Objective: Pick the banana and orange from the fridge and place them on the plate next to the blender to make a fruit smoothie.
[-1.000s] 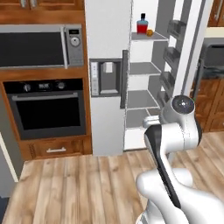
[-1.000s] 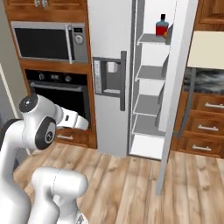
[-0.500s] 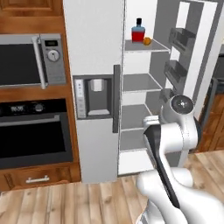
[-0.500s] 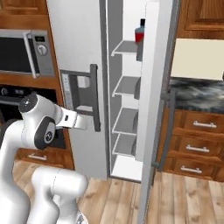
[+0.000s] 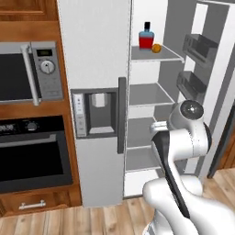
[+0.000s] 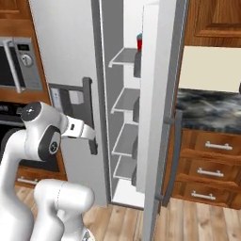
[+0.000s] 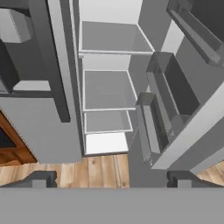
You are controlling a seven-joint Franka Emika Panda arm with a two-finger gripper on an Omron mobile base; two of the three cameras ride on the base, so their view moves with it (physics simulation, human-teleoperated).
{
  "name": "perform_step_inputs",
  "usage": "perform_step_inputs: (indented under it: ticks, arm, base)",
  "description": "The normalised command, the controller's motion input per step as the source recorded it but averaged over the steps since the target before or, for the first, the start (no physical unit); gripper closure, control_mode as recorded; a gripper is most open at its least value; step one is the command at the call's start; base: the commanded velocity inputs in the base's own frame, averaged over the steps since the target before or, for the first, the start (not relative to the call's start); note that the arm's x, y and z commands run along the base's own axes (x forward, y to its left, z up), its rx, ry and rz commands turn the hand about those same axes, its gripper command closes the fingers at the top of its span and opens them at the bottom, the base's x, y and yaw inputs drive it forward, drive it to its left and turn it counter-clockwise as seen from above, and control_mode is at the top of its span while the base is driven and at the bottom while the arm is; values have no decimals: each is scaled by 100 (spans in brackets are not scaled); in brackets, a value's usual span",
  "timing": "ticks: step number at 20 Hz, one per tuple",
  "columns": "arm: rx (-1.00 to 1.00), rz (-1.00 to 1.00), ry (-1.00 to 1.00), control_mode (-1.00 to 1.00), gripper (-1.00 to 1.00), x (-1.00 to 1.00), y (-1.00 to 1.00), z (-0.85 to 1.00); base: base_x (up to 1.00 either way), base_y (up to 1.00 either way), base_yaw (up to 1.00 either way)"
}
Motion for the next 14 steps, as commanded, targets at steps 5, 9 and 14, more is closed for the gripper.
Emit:
perform_step_inputs:
  ticks: [5, 9, 14]
  arm:
    - [0, 0, 0, 100, -100, 0, 0, 0]
    - [0, 0, 0, 100, -100, 0, 0, 0]
    - [0, 0, 0, 100, -100, 0, 0, 0]
  base:
    - [78, -3, 0]
    - [48, -37, 0]
    - [35, -53, 0]
